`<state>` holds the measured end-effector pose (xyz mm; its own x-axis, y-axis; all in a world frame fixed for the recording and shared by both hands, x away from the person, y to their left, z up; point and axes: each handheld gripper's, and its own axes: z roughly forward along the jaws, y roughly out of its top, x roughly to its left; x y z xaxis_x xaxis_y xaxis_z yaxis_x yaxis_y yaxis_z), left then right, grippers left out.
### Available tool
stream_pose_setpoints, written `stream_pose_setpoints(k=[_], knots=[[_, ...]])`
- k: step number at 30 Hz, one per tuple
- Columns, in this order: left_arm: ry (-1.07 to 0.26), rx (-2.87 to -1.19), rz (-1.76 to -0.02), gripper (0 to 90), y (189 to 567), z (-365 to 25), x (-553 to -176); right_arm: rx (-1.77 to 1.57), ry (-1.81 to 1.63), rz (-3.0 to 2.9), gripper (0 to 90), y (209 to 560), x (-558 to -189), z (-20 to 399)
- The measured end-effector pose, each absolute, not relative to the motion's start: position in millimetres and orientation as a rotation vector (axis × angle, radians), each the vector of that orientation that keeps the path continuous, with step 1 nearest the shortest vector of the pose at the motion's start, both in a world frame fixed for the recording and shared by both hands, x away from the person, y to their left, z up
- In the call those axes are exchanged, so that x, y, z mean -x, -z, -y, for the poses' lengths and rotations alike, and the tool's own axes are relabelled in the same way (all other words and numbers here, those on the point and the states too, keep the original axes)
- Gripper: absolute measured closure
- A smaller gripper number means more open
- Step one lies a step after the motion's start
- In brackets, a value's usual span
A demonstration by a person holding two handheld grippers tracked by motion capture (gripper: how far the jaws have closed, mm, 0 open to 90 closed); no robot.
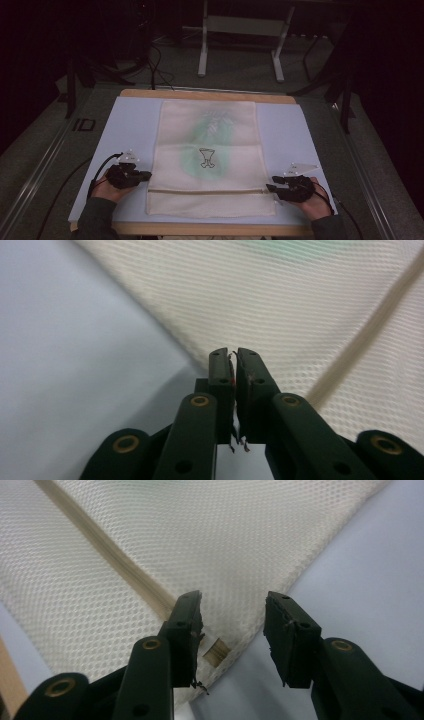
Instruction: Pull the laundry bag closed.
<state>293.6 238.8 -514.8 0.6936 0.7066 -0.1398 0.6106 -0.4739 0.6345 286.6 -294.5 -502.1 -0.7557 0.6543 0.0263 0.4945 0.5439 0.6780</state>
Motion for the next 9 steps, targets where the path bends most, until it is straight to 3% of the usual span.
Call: stream_pose_setpoints(k=[9], knots=[[-0.318, -2.177, -1.104, 81.0, 517.3, -248.7, -297.0, -1.028, -1.013, -2.475, 56.0, 506.0, -290.2, 300.9]])
